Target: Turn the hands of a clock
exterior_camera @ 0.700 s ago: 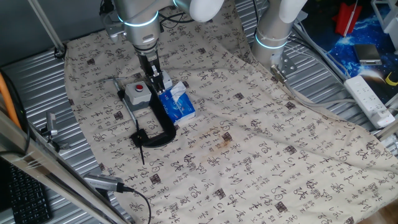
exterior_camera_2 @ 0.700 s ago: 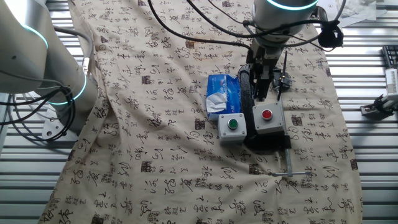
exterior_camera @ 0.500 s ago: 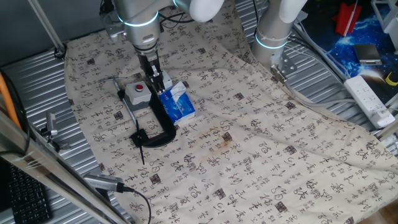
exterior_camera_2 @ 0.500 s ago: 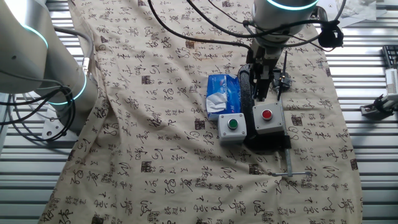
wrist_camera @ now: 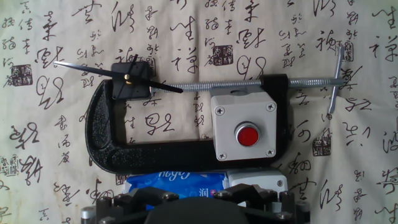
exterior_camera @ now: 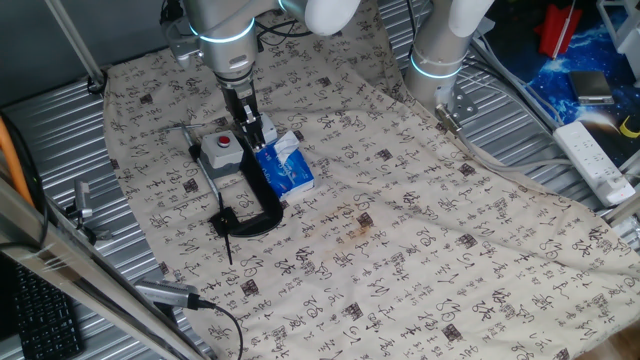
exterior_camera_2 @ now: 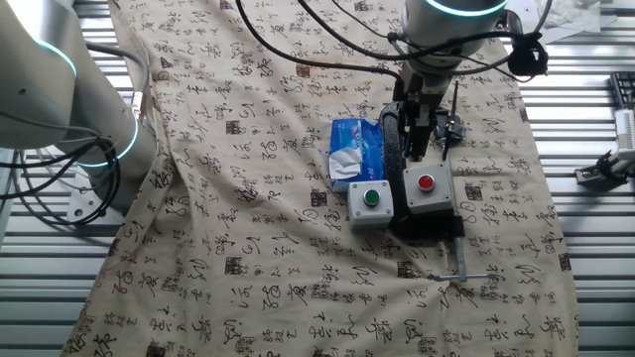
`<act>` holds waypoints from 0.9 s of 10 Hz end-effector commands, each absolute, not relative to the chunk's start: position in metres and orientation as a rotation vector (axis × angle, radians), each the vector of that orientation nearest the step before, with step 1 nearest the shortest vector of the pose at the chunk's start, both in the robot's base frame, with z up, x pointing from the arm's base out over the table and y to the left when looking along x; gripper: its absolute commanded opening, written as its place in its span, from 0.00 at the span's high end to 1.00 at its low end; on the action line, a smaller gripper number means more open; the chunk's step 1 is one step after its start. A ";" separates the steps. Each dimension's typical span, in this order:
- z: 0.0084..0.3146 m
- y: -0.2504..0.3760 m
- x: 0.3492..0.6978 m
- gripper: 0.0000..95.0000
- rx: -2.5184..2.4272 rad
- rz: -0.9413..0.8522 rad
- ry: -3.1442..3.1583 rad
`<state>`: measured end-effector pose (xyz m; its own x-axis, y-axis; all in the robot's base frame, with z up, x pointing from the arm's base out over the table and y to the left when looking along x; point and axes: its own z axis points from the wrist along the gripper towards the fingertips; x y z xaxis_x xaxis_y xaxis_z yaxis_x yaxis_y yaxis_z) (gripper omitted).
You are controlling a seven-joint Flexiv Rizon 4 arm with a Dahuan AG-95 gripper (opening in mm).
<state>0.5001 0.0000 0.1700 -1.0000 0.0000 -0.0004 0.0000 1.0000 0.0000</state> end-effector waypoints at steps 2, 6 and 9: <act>0.170 0.000 0.500 1.00 -0.051 0.082 3.098; 0.171 0.001 0.500 1.00 -0.040 0.086 3.098; 0.172 0.001 0.500 1.00 -0.026 0.082 3.104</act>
